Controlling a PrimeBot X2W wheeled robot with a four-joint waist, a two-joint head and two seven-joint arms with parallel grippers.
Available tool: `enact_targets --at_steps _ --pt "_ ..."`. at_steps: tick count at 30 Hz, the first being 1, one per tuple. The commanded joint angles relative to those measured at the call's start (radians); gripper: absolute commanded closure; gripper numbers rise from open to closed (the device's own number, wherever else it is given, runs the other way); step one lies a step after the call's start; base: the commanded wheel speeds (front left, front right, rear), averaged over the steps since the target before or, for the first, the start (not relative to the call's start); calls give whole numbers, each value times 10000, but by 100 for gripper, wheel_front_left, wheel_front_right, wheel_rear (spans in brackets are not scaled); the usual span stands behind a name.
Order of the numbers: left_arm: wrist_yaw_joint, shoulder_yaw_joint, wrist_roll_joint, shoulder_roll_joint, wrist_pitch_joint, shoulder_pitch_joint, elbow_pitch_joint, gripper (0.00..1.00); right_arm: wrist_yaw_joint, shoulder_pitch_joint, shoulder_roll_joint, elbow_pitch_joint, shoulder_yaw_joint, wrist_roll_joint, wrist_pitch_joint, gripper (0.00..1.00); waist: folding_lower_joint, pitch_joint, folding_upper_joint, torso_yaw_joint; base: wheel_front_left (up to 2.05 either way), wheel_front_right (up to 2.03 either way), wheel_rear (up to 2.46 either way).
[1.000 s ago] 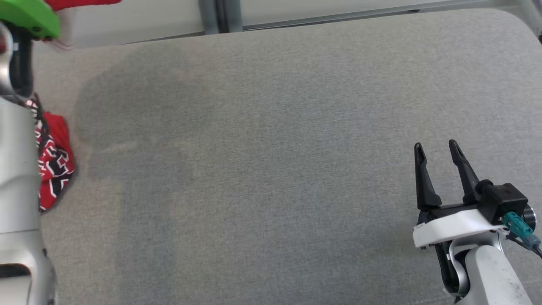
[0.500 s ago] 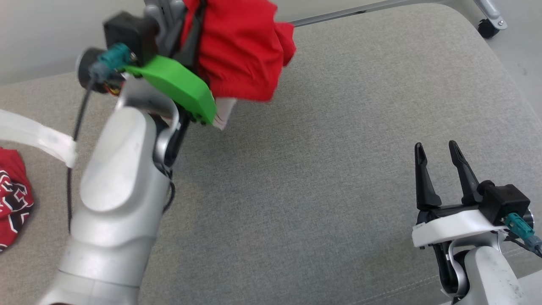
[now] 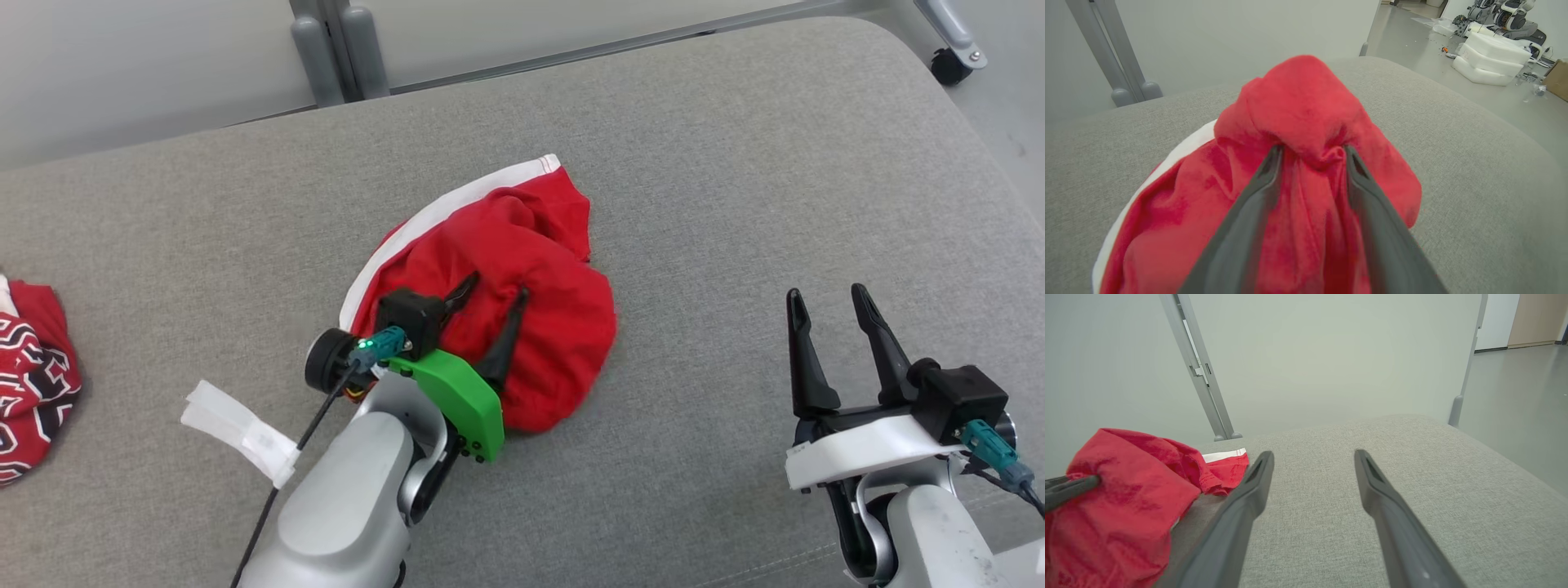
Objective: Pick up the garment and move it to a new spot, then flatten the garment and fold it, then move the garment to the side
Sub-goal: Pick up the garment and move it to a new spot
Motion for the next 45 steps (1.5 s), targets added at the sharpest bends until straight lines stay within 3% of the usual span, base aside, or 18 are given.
enact_targets --at_steps 1,8,13,27,34,45 --pt "109 -172 -176 25 -174 52 -14 0 -10 -10 -6 23 2 -11 -31 0 0 -69 -1 95 0 0 0" --pt "562 -431 -343 34 -1044 -252 32 0 -10 289 -7 76 -38 -107 -30 0 0 -524 -1 502 0 0 0" --pt "883 65 -193 540 -1423 37 -231 0 -10 491 -9 27 -34 -189 -30 0 0 -874 -1 864 0 0 0" --pt "1740 2811 371 2067 -1497 2658 -2872 0 -10 890 -13 -89 -30 -338 -30 0 0 -1507 -1 1819 0 0 0" --pt "1745 3944 807 2013 -1499 4089 -3831 0 -10 967 -11 -136 58 -367 -30 0 0 -1578 -1 2080 0 0 0" --pt "1310 4943 1411 1403 -1500 5481 -4341 0 -10 1099 -13 -161 47 -365 -30 0 0 -1636 -1 2264 0 0 0"
